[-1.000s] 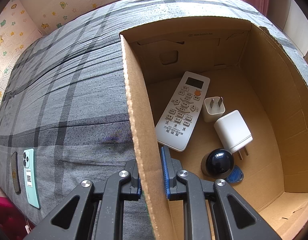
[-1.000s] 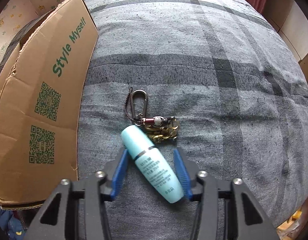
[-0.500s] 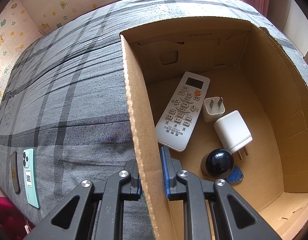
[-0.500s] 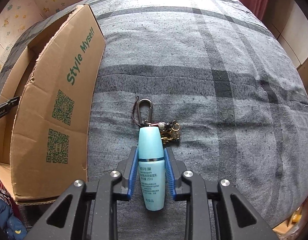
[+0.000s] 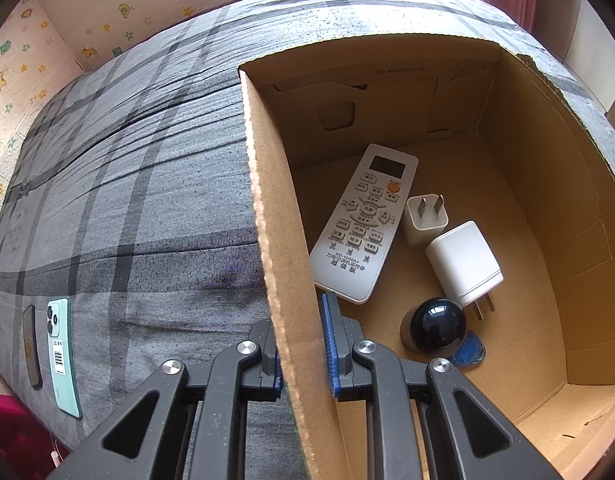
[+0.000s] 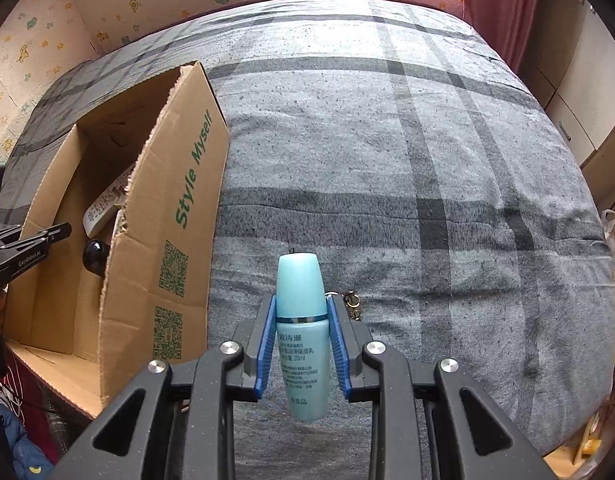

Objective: Organize rigid objects
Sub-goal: 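Lift and carry the lotion tube with the right gripper over the box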

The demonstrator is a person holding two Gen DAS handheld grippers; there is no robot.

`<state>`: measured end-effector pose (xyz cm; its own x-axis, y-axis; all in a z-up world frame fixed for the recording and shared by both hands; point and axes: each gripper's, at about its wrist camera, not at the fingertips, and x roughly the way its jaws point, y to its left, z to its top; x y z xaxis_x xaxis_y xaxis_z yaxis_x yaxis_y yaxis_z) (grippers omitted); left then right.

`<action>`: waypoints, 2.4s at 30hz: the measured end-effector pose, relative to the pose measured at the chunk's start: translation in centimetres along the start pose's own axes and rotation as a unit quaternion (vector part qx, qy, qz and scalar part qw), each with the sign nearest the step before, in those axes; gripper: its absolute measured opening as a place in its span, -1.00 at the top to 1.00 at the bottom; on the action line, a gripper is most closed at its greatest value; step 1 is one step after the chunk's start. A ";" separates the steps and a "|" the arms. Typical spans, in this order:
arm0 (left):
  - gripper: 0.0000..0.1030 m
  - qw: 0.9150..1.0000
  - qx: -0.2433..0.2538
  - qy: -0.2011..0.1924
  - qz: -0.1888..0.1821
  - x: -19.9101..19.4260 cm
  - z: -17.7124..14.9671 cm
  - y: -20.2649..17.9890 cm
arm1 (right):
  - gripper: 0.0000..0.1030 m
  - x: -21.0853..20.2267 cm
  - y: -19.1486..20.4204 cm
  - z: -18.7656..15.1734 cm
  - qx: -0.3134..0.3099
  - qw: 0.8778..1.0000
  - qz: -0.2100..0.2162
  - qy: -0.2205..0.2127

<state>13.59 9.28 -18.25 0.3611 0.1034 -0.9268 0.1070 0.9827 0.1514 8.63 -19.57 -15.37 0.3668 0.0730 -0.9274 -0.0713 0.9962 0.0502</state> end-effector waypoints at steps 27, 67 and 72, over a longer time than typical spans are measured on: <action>0.66 1.000 0.000 0.010 0.001 0.1 0.6 -0.1 | 0.47 -6.1 6.9 6.0 -0.073 0.994 0.040 -0.068; 0.65 1.000 -0.002 0.023 -0.002 0.6 1.1 0.0 | 0.47 7.1 18.1 6.9 -0.119 0.982 0.104 0.106; 0.65 1.000 -0.002 0.023 -0.001 0.7 1.1 -0.1 | 0.47 7.7 18.2 6.8 -0.114 0.981 0.108 0.115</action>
<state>14.84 9.12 -18.57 0.3180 0.1079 -0.9419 0.1049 0.9834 0.1481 16.45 -0.51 -19.09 0.1037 0.2421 -0.9647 -0.3392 0.9204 0.1945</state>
